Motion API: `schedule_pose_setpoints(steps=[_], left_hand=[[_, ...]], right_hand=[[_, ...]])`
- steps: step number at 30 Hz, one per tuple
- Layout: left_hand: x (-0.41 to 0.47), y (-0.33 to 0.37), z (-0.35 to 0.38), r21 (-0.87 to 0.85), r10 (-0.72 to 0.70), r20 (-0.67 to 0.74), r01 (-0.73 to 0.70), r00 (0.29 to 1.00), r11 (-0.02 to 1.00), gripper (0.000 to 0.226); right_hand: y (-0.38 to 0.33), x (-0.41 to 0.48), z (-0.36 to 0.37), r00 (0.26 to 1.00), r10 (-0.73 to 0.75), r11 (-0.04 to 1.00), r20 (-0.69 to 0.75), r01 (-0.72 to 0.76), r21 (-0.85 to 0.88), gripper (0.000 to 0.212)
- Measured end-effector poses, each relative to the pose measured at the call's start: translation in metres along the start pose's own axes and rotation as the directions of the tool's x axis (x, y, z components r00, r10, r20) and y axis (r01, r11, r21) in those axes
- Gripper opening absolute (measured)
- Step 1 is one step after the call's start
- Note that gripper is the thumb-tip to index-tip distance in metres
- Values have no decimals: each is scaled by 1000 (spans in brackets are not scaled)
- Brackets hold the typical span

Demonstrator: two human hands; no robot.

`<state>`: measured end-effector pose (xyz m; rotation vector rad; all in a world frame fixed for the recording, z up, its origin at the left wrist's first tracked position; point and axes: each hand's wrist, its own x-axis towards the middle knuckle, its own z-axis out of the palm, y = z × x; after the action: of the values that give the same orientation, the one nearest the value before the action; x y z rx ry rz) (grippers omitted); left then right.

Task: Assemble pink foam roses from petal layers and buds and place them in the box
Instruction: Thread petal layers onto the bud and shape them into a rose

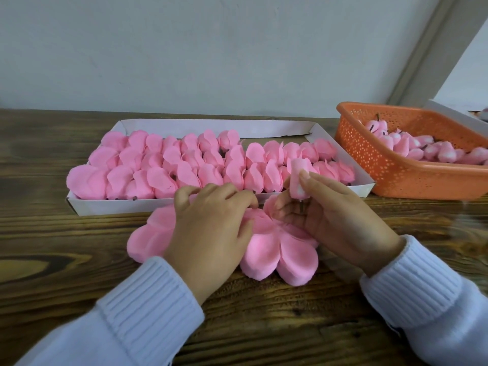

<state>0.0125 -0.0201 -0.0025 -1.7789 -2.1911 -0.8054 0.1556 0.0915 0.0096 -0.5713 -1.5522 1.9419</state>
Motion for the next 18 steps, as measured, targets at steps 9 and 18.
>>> schedule_pose_setpoints(steps=[9,18], left_hand=[[2,-1,-1,-42,-30,17,30,999,999,9],[2,7,-10,-697,-132,31,116,991,707,13]], right_hand=[[1,1,0,1000,-15,999,-19,16,47,30],[-1,1,-2,922,-362,930,-137,367,14,34]])
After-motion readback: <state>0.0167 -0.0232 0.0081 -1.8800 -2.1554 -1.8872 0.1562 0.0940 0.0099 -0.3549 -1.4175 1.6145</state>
